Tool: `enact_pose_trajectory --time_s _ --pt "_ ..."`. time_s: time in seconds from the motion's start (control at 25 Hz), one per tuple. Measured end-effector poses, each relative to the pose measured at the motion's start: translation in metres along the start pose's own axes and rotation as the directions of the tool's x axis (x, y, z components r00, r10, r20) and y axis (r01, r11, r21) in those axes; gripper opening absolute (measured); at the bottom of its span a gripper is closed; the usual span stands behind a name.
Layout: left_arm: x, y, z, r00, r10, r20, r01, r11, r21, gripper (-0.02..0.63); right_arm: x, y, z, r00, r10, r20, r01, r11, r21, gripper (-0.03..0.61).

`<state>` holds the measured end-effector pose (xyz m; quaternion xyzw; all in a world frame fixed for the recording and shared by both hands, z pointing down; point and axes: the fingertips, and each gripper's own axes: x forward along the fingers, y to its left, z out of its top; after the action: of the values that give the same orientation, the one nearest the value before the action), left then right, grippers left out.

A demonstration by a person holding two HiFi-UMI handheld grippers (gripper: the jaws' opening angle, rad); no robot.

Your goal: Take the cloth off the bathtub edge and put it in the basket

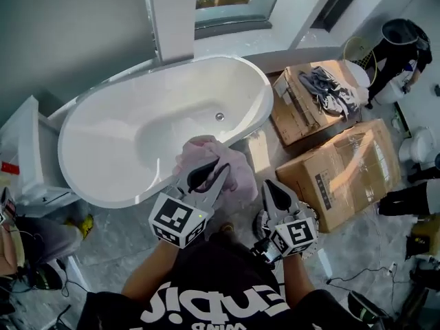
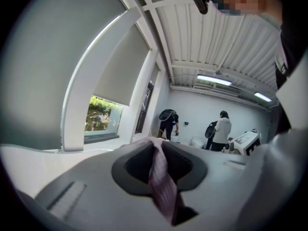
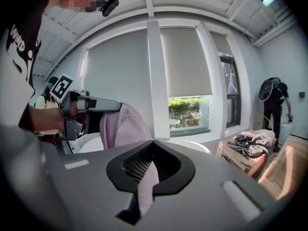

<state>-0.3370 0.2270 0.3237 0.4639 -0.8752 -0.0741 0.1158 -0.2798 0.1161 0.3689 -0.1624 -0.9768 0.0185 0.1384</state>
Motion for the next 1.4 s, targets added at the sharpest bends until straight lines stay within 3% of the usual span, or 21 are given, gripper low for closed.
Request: enact_pose_trajectory --time_s 0.16,0.36,0.68,1.04,1.4 --pt "0.025 -0.035 0.023 0.993 -0.119 0.014 0.118 0.992 0.047 0.054 -0.037 -0.022 0.007 0.991 -0.130 0.039 0.130 0.991 0.014 0.006" --pt "0.058 -0.092 0.030 0.961 -0.278 -0.002 0.277 0.958 0.069 0.054 -0.092 -0.046 0.005 0.953 -0.295 0.069 0.290 0.954 0.069 0.006" --pt "0.096 -0.172 0.042 0.886 -0.463 -0.009 0.462 0.883 0.079 0.054 -0.190 -0.080 -0.008 0.841 -0.534 0.089 0.523 0.844 0.120 0.006" --pt "0.127 -0.301 0.034 0.756 -0.653 -0.050 0.654 0.751 0.091 0.054 -0.309 -0.114 -0.035 0.676 -0.731 0.099 0.704 0.679 0.207 0.006" --pt "0.138 -0.439 0.025 0.630 -0.774 -0.065 0.776 0.625 0.085 0.054 -0.429 -0.122 -0.060 0.541 -0.836 0.087 0.803 0.545 0.241 0.006"
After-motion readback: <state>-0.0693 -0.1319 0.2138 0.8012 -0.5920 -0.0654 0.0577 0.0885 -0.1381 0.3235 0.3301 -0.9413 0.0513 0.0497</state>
